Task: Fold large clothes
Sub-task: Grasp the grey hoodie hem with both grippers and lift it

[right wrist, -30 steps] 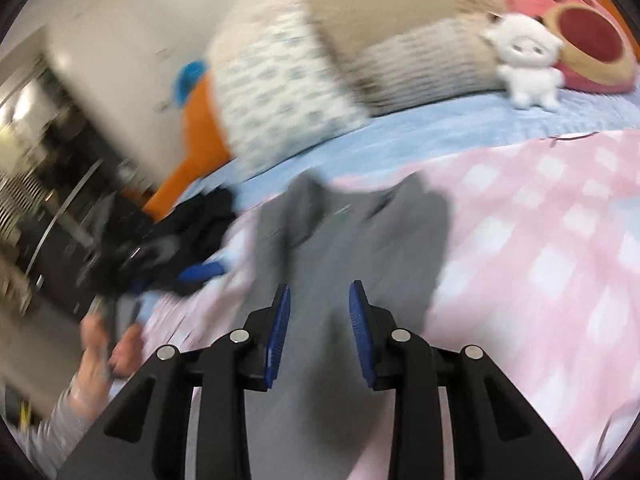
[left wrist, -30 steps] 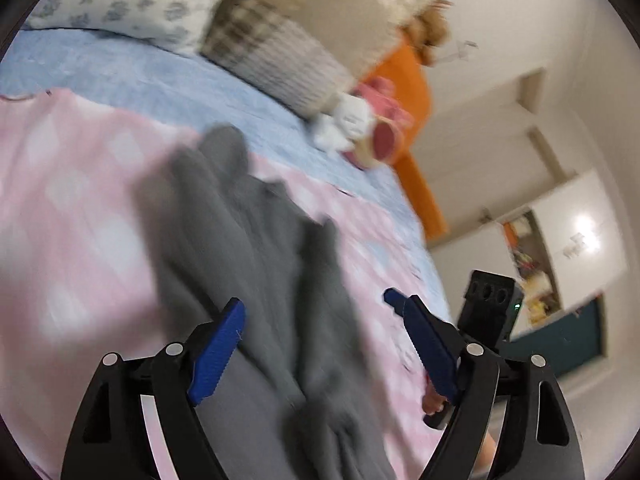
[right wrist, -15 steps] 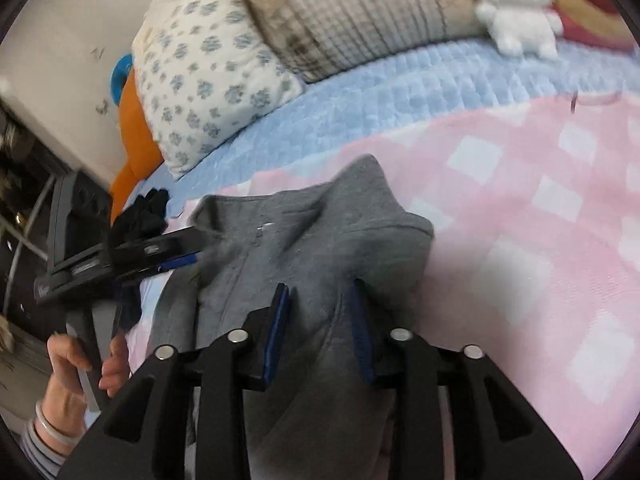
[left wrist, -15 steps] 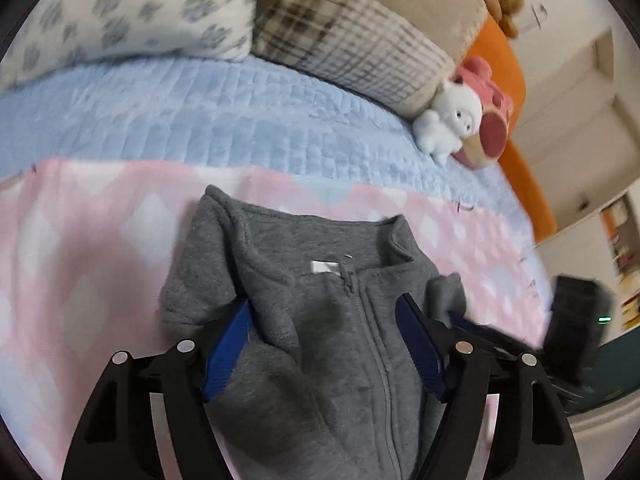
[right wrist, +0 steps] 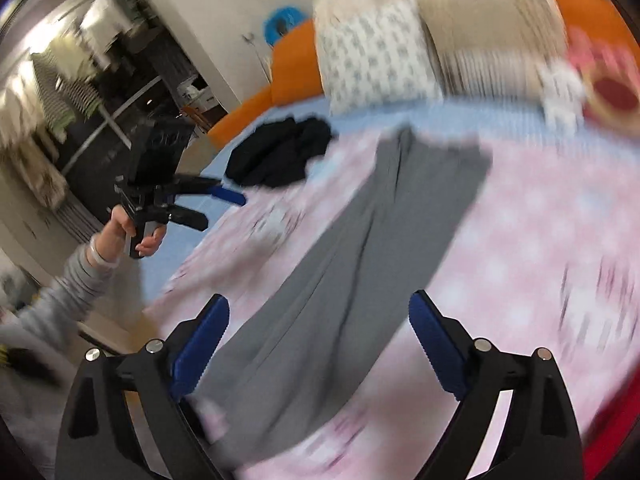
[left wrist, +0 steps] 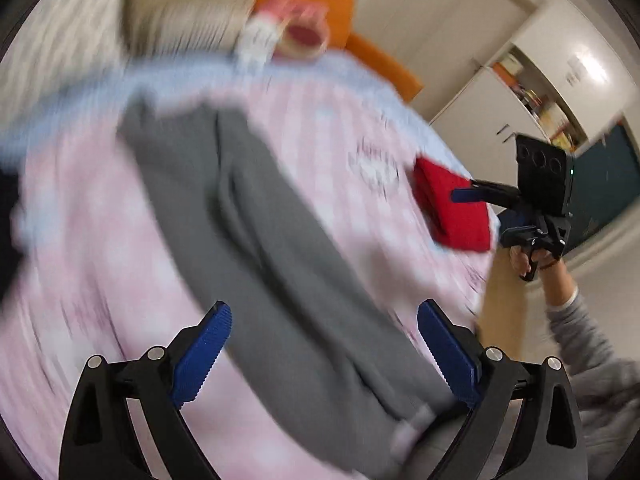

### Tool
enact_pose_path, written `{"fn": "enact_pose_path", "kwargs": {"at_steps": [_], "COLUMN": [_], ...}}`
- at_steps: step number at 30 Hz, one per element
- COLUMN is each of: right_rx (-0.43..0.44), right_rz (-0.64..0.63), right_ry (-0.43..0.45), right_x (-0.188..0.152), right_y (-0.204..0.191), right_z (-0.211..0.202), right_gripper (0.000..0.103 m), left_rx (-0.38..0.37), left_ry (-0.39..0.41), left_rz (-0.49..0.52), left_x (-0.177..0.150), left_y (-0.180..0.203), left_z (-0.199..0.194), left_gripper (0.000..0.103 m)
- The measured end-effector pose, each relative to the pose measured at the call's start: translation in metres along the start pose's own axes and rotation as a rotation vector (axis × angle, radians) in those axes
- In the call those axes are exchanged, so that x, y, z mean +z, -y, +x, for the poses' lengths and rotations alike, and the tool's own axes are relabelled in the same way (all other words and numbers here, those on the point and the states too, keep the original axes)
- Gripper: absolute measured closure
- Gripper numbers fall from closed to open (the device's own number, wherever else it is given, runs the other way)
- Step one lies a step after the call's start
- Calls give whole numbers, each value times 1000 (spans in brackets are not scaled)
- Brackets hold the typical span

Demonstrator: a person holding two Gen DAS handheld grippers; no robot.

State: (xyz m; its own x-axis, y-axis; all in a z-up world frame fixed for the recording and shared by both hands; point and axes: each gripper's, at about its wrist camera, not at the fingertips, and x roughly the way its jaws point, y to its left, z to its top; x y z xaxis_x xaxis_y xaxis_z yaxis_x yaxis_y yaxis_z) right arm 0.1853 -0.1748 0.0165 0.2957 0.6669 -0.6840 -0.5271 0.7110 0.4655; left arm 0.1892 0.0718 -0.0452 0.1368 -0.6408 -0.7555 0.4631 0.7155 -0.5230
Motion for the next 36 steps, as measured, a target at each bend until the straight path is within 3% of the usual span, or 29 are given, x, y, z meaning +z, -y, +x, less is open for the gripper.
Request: {"fn": "enact_pose_path", "kwargs": {"at_steps": [2,7,9,11,14,19,21,22,26,28,32,34,36], "right_rx": [88,299,331,334,320,293,290,308,380,389,377,391,411], "right_rz": [130,462,577,648,735,728,723,736,774,773,812,833,842], "right_ry": [-23,-53,-84,-131,-193,-290,-306,-316,-349,-369,-364,-354,-341], "right_x": [-37,-118,-148,-166,-186,-193,-192,-192,-196,-194,-198,-201,-204], "right_y": [-3,9,16,22,26,18,16,16,10,5,13,18,20], "right_z": [-7,18,43,65,96,124,128,130,139,145,152,153,153], "right_gripper": [12,12,12,12,13,20,36,38,38,39,62,68,75], "left_rx": [-60,-192,-288,-339,-382,-423,-443,-447,-524,-508,-522,-575,-626], "left_ry": [-30,-76,-93,-102,-113,-106,-101,-98,-109,-137,-172,-196,-224], "left_rz": [-156,-362,-427,-473,-530,-594,-611,-620,-660,-658,-693,-724,-791], "left_x": [-48,-141,-169,-190,-209,-226,-228,-231,-232,-236,-243,-250,-259], "left_y": [-13,-38,-42,-46,-53,-64,-67,-69,-71,-66,-60,-57,-58], "left_z": [3,36,59,78,99,118,118,118,117,122,130,136,149], "left_gripper": [8,8,8,8,8,8,8,8,8,8,8,17,62]}}
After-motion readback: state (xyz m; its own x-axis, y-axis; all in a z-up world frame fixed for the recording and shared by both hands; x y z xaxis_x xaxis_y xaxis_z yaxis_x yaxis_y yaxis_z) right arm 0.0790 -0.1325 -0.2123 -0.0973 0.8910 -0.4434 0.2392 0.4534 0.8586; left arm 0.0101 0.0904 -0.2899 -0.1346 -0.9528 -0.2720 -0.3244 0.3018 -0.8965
